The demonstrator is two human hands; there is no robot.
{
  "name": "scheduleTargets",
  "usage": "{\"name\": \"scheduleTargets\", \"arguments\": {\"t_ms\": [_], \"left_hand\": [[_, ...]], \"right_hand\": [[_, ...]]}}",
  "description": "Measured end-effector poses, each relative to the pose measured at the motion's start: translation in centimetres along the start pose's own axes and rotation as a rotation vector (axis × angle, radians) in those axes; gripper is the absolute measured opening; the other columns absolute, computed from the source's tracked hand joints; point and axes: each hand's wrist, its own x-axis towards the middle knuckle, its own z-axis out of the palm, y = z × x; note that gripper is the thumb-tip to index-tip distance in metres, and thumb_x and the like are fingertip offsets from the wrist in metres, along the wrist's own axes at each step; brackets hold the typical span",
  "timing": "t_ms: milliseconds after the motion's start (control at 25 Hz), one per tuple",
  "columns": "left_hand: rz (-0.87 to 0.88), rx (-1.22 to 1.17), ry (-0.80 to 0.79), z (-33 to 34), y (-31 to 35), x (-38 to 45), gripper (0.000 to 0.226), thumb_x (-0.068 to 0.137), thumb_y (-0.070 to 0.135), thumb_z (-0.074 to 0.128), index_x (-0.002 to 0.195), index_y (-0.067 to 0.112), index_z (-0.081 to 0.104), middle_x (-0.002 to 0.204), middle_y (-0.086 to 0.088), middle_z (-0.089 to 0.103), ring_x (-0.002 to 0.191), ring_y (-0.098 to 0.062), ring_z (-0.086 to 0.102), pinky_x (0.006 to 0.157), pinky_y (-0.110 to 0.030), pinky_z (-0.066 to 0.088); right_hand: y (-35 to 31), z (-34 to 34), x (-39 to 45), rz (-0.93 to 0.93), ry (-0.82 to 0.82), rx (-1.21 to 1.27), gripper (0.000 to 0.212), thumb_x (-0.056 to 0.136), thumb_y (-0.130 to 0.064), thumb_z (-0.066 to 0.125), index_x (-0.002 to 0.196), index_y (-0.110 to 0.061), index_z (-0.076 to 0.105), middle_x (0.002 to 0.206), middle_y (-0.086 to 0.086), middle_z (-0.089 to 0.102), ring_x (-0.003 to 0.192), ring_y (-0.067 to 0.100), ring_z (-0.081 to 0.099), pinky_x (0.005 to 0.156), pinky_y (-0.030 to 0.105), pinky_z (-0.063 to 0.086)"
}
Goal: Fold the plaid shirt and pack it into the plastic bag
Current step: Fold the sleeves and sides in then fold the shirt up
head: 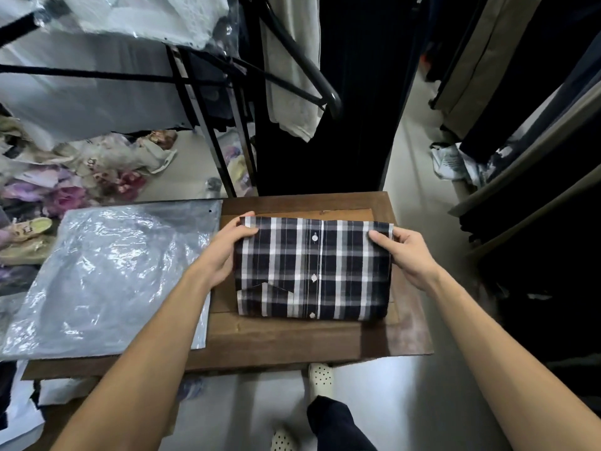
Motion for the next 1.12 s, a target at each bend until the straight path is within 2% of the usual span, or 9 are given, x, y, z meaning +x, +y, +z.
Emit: {"name": "scheduleTargets", "arguments": {"t_ms": [80, 200, 280, 400, 520, 640, 800, 960, 1120], "left_hand": [[-0.104, 0.017, -0.017, 0.1, -1.0, 1.3, 0.017, 0.097, 0.026, 0.062, 0.110, 0.018, 0.070, 0.112, -0.004, 0.077, 0.123, -0.030, 0.064, 0.107, -0.045, 0.048], [-0.279, 0.201, -0.029, -0.2, -2.9, 1.9, 0.049, 0.079, 0.055, 0.077, 0.116, 0.024, 0.070, 0.116, -0.005, 0.076, 0.119, -0.030, 0.065, 0.115, -0.049, 0.040], [-0.319, 0.328, 0.000, -0.5, -4.1, 1.6, 0.049, 0.081, 0.056, 0.075, 0.118, 0.025, 0.065, 0.115, -0.015, 0.074, 0.121, -0.040, 0.058, 0.118, -0.047, 0.035], [-0.330, 0.471, 0.032, -1.3, -6.6, 0.8, 0.069, 0.082, 0.062, 0.072, 0.136, 0.023, 0.055, 0.138, 0.009, 0.059, 0.136, -0.025, 0.051, 0.115, -0.040, 0.036], [-0.217, 0.421, 0.100, -1.0, -8.2, -0.8, 0.042, 0.091, 0.049, 0.070, 0.123, 0.023, 0.065, 0.128, 0.014, 0.064, 0.124, -0.013, 0.059, 0.109, -0.037, 0.044], [-0.146, 0.465, 0.164, -1.1, -9.3, -1.4, 0.024, 0.093, 0.043, 0.070, 0.111, 0.027, 0.073, 0.107, 0.013, 0.077, 0.105, -0.012, 0.072, 0.100, -0.042, 0.055], [-0.170, 0.576, 0.220, -1.1, -9.6, -1.5, 0.036, 0.088, 0.048, 0.071, 0.113, 0.022, 0.070, 0.104, 0.005, 0.078, 0.095, -0.016, 0.074, 0.093, -0.043, 0.058], [-0.201, 0.653, 0.325, -0.1, -9.6, -2.2, 0.064, 0.082, 0.053, 0.059, 0.135, 0.016, 0.060, 0.126, -0.003, 0.069, 0.110, -0.024, 0.065, 0.093, -0.039, 0.052], [-0.176, 0.543, 0.286, -0.7, -10.1, -2.6, 0.032, 0.086, 0.039, 0.063, 0.108, 0.016, 0.068, 0.104, -0.008, 0.076, 0.096, -0.026, 0.071, 0.087, -0.043, 0.058]], "right_hand": [[1.4, 0.5, 2.7, 0.051, 0.033, -0.031, 0.024, 0.096, -0.027, 0.071, 0.111, -0.010, 0.076, 0.107, 0.005, 0.080, 0.104, 0.022, 0.075, 0.090, 0.035, 0.058], [3.9, 0.7, 4.2, 0.196, 0.107, -0.052, 0.032, 0.097, -0.039, 0.068, 0.116, -0.014, 0.071, 0.109, 0.001, 0.077, 0.101, 0.015, 0.072, 0.089, 0.029, 0.054], [4.9, 0.5, 3.2, 0.239, 0.163, -0.066, 0.033, 0.097, -0.040, 0.067, 0.122, -0.018, 0.066, 0.107, -0.006, 0.072, 0.100, 0.009, 0.068, 0.091, 0.028, 0.052], [7.3, 0.2, 0.1, 0.245, 0.248, -0.106, 0.032, 0.093, -0.044, 0.071, 0.110, -0.016, 0.072, 0.105, -0.008, 0.075, 0.099, 0.010, 0.071, 0.088, 0.029, 0.055], [10.0, 1.1, -2.8, 0.212, 0.203, -0.256, 0.040, 0.086, -0.051, 0.074, 0.108, -0.017, 0.072, 0.100, -0.007, 0.079, 0.096, 0.014, 0.075, 0.086, 0.036, 0.059], [10.4, 2.6, -3.8, 0.069, 0.304, -0.550, 0.028, 0.097, -0.038, 0.065, 0.110, -0.014, 0.069, 0.099, 0.001, 0.077, 0.094, 0.023, 0.071, 0.078, 0.034, 0.050], [9.7, 4.4, -4.4, -0.006, 0.396, -0.661, 0.039, 0.100, -0.025, 0.063, 0.132, -0.005, 0.055, 0.120, 0.015, 0.069, 0.111, 0.034, 0.065, 0.090, 0.037, 0.048], [8.8, 6.4, -4.5, -0.203, 0.478, -1.047, 0.054, 0.099, -0.034, 0.059, 0.148, -0.017, 0.044, 0.138, 0.019, 0.051, 0.120, 0.037, 0.051, 0.097, 0.050, 0.046], [10.4, 8.5, -4.3, -0.316, 0.187, -1.264, 0.056, 0.103, -0.056, 0.041, 0.156, -0.039, 0.037, 0.169, 0.009, 0.022, 0.155, 0.034, 0.019, 0.123, 0.058, 0.019]]}}
